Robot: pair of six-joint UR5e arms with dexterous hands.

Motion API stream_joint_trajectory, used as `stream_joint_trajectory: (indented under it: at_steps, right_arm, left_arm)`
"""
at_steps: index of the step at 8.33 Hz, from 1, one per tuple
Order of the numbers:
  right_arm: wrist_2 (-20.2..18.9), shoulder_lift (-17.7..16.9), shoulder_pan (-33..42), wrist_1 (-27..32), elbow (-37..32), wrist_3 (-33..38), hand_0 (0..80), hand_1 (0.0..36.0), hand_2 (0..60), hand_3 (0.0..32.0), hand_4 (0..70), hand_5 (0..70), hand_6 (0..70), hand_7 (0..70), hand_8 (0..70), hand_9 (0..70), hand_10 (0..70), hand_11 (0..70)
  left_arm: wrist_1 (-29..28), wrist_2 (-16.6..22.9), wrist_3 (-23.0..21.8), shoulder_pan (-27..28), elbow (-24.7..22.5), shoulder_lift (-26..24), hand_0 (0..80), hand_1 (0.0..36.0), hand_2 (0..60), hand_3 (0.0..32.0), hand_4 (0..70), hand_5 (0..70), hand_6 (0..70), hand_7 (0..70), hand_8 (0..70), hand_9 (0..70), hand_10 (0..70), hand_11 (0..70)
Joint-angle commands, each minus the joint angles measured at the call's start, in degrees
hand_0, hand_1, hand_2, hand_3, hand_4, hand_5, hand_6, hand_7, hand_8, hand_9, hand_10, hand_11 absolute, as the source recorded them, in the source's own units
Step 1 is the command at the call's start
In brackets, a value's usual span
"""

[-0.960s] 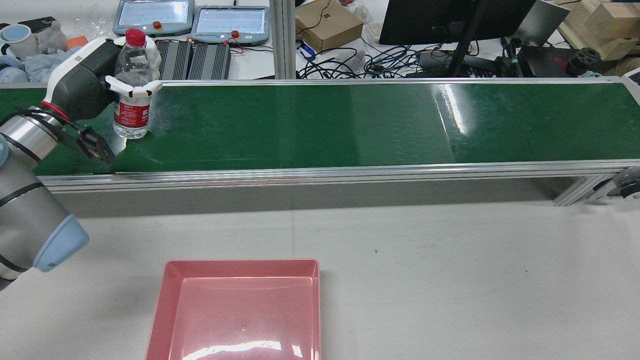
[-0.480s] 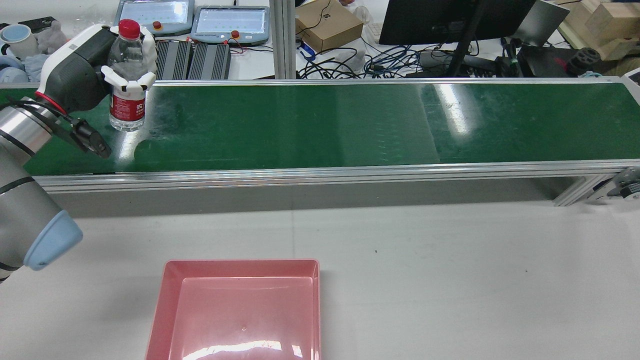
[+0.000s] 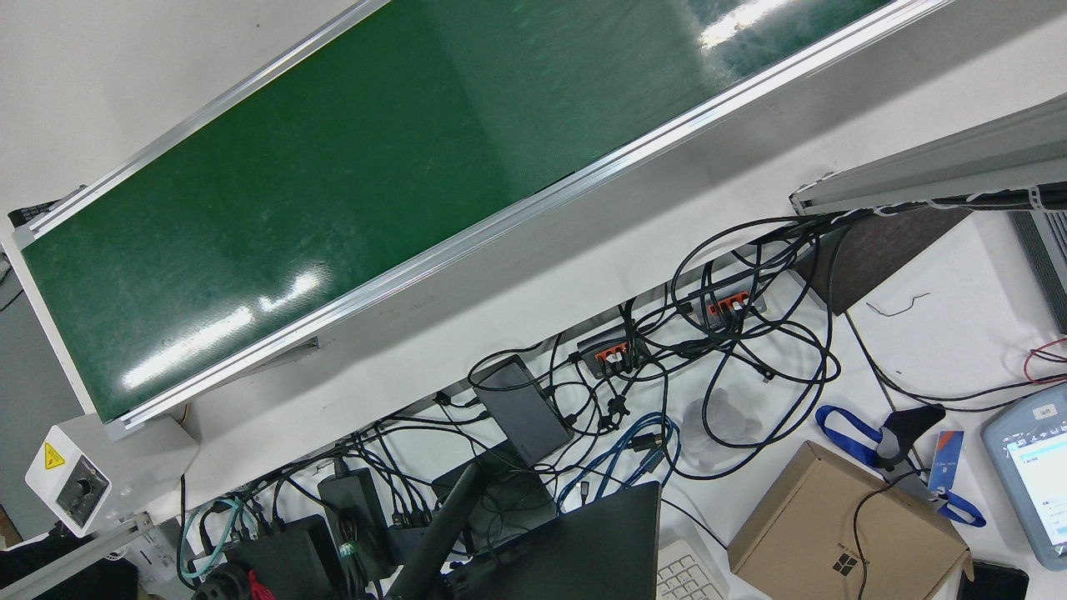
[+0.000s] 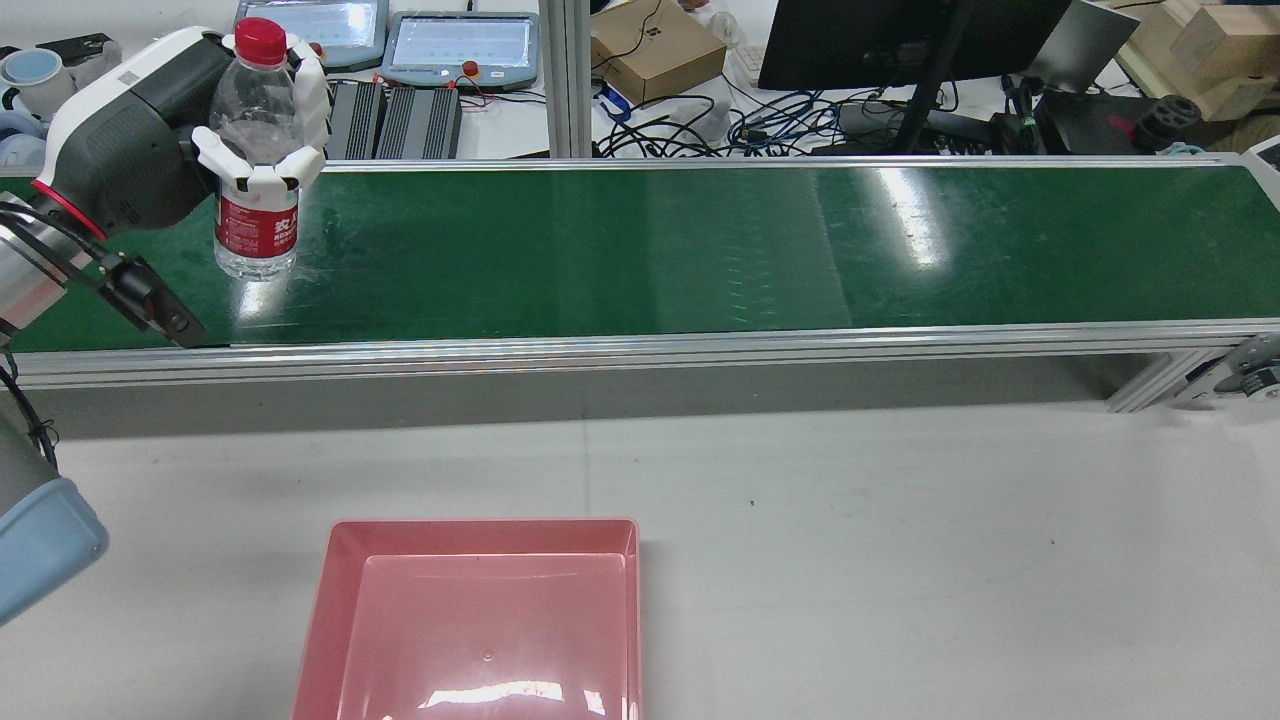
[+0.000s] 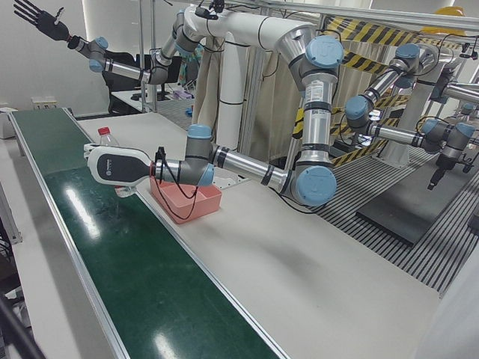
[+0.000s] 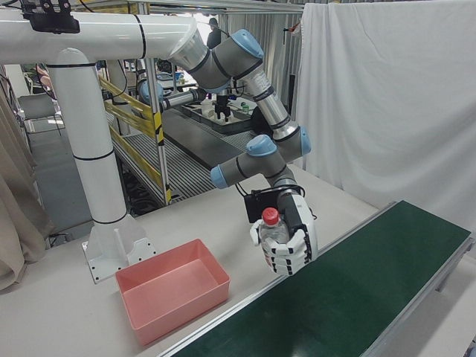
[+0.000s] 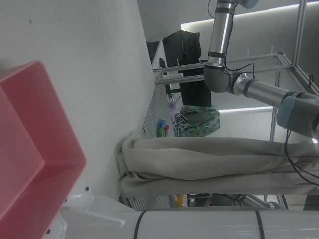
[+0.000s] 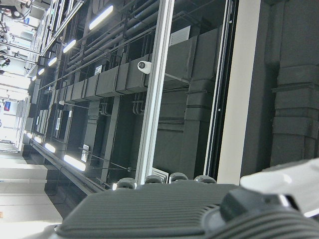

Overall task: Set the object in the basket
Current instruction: 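Lift the bottle off the conveyor and carry it over the pink tray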

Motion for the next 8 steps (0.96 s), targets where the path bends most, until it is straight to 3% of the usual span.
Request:
stream_joint_trajectory:
  at_steps: [1,2,3,4,5,6,8]
  right_arm:
    - [0.0,0.0,0.0,0.0,0.0,0.0,0.0,0.0,0.0,0.0,0.0,0.0,0.0,0.0,0.0,0.0,0.0,0.0]
    - [0.0,0.0,-0.1,0.0,0.0,0.0,0.0,0.0,0.0,0.0,0.0,0.0,0.0,0.0,0.0,0.0,0.0,0.0]
    - [0.0,0.0,0.0,0.0,-0.1,0.0,0.0,0.0,0.0,0.0,0.0,0.0,0.0,0.0,0.0,0.0,0.0,0.0]
    - [0.0,0.0,0.0,0.0,0.0,0.0,0.0,0.0,0.0,0.0,0.0,0.0,0.0,0.0,0.0,0.0,0.0,0.0]
    - [0.0,0.0,0.0,0.0,0.0,0.0,0.0,0.0,0.0,0.0,0.0,0.0,0.0,0.0,0.0,0.0,0.0,0.0]
    - [0.0,0.0,-0.1,0.0,0.0,0.0,0.0,0.0,0.0,0.0,0.0,0.0,0.0,0.0,0.0,0.0,0.0,0.0]
    - [0.0,0.0,0.0,0.0,0.0,0.0,0.0,0.0,0.0,0.0,0.0,0.0,0.0,0.0,0.0,0.0,0.0,0.0]
  left_arm:
    - [13.6,-0.6,8.0,9.0,-13.0,0.3,80.0,32.6,53.6,0.0,51.1,70.0,70.0,70.0,70.0,70.0,70.0,70.0]
    - [14.5,-0.9,9.8,13.4,-13.5,0.1,80.0,32.6,51.1,0.0,48.0,70.0,70.0,70.0,70.0,70.0,70.0,70.0]
    - [15.0,-4.1,10.7,17.4,-13.8,0.1,80.0,32.2,49.1,0.0,47.7,70.0,70.0,70.0,70.0,70.0,70.0,70.0]
    - [15.3,-7.8,11.5,22.1,-14.6,0.2,80.0,33.3,46.9,0.0,42.6,70.0,70.0,70.0,70.0,70.0,70.0,70.0]
    - [15.6,-9.6,13.8,25.5,-14.8,0.2,80.0,33.4,48.0,0.0,42.6,70.0,70.0,70.0,70.0,70.0,70.0,70.0]
    - [15.6,-12.2,15.7,28.9,-14.8,0.1,80.0,33.4,43.1,0.0,38.5,70.0,70.0,70.0,70.0,70.0,70.0,70.0]
    - [16.4,-14.2,15.8,29.7,-15.2,0.3,80.0,29.1,31.1,0.0,36.0,70.0,70.0,70.0,70.0,70.0,70.0,70.0]
